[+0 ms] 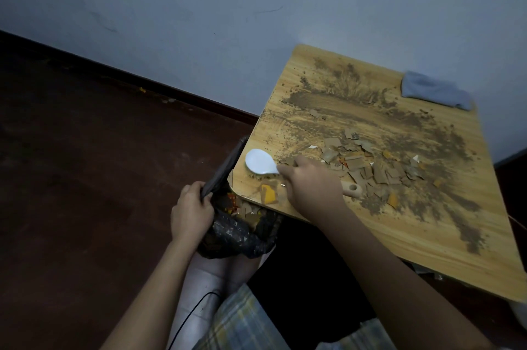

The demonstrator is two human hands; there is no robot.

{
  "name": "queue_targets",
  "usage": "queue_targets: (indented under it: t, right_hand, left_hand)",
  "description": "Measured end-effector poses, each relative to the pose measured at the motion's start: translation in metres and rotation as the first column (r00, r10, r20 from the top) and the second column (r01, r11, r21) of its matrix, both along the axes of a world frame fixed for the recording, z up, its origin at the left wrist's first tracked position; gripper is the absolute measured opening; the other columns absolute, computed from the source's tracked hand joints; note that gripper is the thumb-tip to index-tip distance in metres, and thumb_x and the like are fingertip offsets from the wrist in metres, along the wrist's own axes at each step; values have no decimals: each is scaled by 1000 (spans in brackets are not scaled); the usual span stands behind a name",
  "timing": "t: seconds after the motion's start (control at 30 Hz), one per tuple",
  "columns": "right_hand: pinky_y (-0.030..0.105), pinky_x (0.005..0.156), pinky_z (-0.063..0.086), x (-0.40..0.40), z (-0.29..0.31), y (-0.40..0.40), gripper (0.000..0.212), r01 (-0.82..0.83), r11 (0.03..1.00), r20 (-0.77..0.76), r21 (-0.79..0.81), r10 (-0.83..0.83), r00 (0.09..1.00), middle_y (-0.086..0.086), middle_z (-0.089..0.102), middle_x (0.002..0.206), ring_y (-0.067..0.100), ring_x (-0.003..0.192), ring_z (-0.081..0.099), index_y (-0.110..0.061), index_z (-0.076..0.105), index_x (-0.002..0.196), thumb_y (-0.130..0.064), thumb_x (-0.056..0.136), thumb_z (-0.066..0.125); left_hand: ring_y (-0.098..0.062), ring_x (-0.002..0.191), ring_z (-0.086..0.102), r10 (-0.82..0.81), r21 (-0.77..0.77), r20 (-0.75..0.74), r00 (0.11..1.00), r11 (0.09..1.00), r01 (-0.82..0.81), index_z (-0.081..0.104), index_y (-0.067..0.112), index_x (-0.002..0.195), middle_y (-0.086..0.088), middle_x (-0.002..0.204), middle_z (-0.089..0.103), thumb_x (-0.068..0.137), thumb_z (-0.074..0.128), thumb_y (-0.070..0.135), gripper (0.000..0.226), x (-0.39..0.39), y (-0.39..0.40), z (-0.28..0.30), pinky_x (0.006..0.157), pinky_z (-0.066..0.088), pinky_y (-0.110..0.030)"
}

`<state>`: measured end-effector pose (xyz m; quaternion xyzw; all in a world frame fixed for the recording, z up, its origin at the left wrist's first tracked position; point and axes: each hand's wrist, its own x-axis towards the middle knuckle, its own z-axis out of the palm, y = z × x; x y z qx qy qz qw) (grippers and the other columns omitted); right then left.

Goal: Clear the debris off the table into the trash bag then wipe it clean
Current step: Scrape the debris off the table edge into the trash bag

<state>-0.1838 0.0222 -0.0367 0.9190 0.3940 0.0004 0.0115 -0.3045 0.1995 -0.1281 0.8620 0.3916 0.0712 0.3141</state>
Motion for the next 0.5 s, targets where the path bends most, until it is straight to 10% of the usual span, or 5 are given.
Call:
queue_targets:
  t: [0.5]
  right_hand:
    - [27,57,27,-2,5,3,34,7,995,-22,97,-5,1000,2,56,104,24,89,58,-31,58,129,-26,99,42]
  left_hand:
    - [-36,96,57,-2,9,-1,1000,1000,2,59,17,107,-7,105,56,92,54,16,16,1,0,-1,74,40,-41]
